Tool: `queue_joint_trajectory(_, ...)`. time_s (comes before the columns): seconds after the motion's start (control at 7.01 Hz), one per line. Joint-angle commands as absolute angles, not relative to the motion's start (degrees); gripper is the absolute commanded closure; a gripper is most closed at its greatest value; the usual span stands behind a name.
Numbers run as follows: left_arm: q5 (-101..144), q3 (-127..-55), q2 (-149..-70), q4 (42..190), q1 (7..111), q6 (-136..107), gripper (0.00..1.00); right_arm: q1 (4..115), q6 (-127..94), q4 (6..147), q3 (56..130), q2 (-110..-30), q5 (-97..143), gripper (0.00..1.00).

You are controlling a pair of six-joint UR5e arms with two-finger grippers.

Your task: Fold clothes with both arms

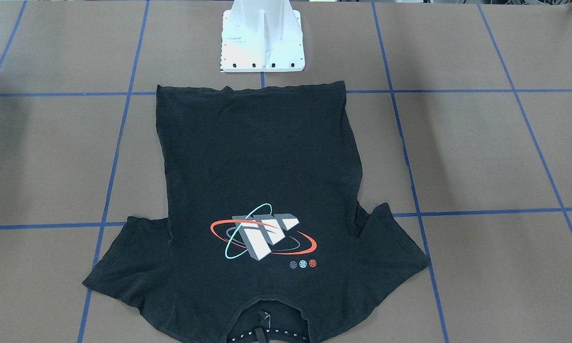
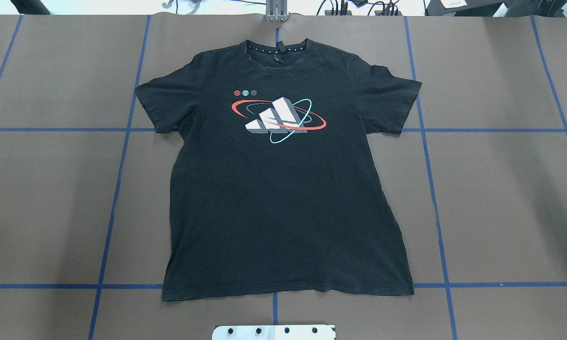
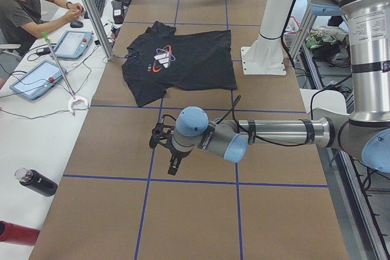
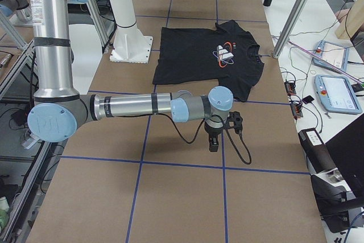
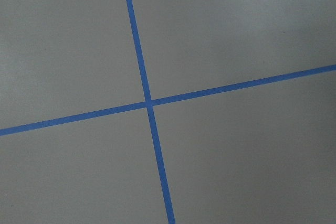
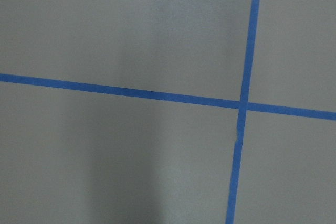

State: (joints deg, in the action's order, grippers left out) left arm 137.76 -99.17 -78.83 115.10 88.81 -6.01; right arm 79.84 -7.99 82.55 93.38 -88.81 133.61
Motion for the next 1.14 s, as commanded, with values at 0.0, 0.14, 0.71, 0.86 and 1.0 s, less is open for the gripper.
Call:
queue_joint_trajectory(0.0,137.8,-99.1,-78.8,115.0,88.7,-6.1,0.0,77.2,-9.1,77.1,88.9,-85.3,133.8,0.0)
queue_joint_trajectory(0.14,137.9,-99.3,-78.8,115.0,88.7,-6.0,0.0,76.4,-9.7,73.1,85.0,-80.9,133.8,0.0)
queue_joint_trajectory(0.71,137.9,-99.2,-79.1,115.0,88.6,-6.2,0.0,66.7,-28.6,66.2,69.9,-64.3,127.3,0.02)
queue_joint_trajectory(0.86,137.9,-99.1,-79.1,115.0,88.6,-6.1,0.0,65.3,-36.3,60.4,66.1,-61.7,127.2,0.07)
queue_joint_trajectory(1.0,137.8,-99.1,-79.1,115.0,88.6,-6.0,0.0,63.2,-42.7,54.8,64.5,-61.0,125.4,0.08)
